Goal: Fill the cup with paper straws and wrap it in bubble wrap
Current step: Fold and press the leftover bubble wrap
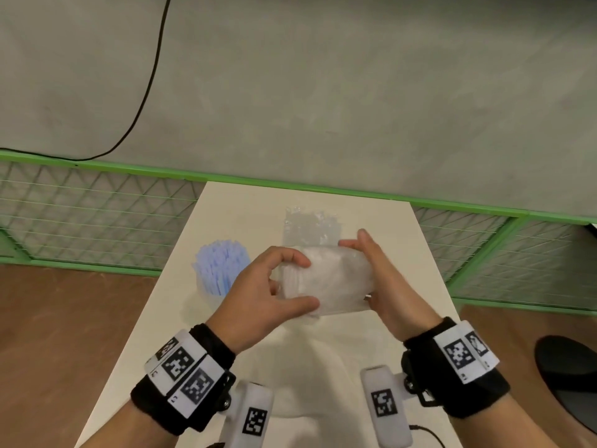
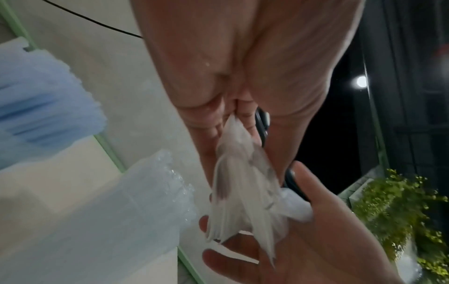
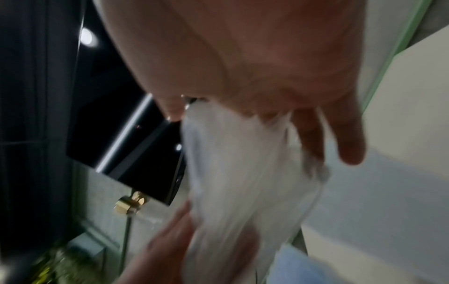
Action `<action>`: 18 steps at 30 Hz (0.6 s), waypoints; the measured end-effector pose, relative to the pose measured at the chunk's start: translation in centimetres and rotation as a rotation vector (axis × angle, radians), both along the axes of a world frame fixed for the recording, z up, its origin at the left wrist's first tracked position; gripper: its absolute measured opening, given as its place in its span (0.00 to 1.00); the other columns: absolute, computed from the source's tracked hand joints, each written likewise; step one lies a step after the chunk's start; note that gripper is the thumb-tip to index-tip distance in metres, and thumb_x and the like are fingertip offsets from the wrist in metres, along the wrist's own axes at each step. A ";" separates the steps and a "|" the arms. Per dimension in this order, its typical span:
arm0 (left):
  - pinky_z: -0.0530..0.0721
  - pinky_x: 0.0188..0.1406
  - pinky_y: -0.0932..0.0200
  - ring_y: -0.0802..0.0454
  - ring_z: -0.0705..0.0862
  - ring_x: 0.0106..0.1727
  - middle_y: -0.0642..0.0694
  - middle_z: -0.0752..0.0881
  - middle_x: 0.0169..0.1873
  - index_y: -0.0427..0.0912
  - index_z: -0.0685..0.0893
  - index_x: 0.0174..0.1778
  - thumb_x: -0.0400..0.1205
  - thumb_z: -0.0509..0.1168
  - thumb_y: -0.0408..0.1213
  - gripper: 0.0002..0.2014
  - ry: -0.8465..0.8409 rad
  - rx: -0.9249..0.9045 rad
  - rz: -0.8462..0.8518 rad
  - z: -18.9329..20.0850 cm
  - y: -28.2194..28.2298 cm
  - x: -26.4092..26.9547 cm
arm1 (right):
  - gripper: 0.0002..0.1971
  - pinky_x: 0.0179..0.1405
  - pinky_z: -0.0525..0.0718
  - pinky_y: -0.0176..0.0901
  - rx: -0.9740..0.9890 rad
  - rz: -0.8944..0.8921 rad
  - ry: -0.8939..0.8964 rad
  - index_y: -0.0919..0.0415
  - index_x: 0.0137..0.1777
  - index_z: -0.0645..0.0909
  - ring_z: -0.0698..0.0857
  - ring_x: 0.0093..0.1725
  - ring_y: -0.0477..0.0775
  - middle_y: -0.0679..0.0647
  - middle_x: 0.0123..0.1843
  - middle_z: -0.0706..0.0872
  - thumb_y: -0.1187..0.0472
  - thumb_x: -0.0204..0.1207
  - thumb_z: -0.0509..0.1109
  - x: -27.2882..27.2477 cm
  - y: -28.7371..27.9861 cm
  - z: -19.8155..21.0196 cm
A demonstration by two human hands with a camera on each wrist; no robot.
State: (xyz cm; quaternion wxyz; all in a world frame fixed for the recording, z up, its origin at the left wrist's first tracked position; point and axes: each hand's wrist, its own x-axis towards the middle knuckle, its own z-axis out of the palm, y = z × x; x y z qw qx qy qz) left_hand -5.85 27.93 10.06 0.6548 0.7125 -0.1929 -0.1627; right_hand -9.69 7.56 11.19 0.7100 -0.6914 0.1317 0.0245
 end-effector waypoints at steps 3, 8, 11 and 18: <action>0.85 0.40 0.31 0.31 0.80 0.35 0.41 0.86 0.49 0.54 0.82 0.58 0.66 0.80 0.38 0.25 -0.001 -0.010 -0.038 0.2 -0.2 0.0 | 0.21 0.44 0.83 0.41 -0.231 -0.205 -0.118 0.54 0.49 0.81 0.86 0.45 0.45 0.46 0.45 0.87 0.36 0.80 0.62 0.2 2.0 -1.1; 0.86 0.36 0.57 0.50 0.86 0.39 0.54 0.87 0.44 0.48 0.83 0.55 0.71 0.75 0.17 0.24 0.127 -0.093 -0.115 -0.3 -0.4 -0.1 | 0.12 0.24 0.71 0.28 -0.621 -0.218 -0.338 0.57 0.45 0.69 0.77 0.29 0.39 0.47 0.31 0.78 0.50 0.84 0.63 0.0 2.2 -3.1; 0.89 0.52 0.55 0.52 0.89 0.56 0.55 0.88 0.58 0.52 0.88 0.59 0.73 0.72 0.15 0.28 0.148 -0.003 -0.134 -2.3 0.5 0.0 | 0.12 0.30 0.78 0.34 -0.503 -0.101 -0.278 0.52 0.53 0.72 0.79 0.32 0.41 0.49 0.36 0.81 0.45 0.82 0.65 0.1 1.8 -5.9; 0.74 0.50 0.72 0.52 0.83 0.55 0.52 0.81 0.57 0.58 0.81 0.69 0.73 0.71 0.23 0.32 -0.092 0.677 0.078 -8.0 6.4 1.0 | 0.12 0.49 0.82 0.47 -0.818 0.352 0.075 0.49 0.52 0.76 0.80 0.41 0.48 0.49 0.47 0.83 0.51 0.73 0.74 -3.6 -0.3 -16.4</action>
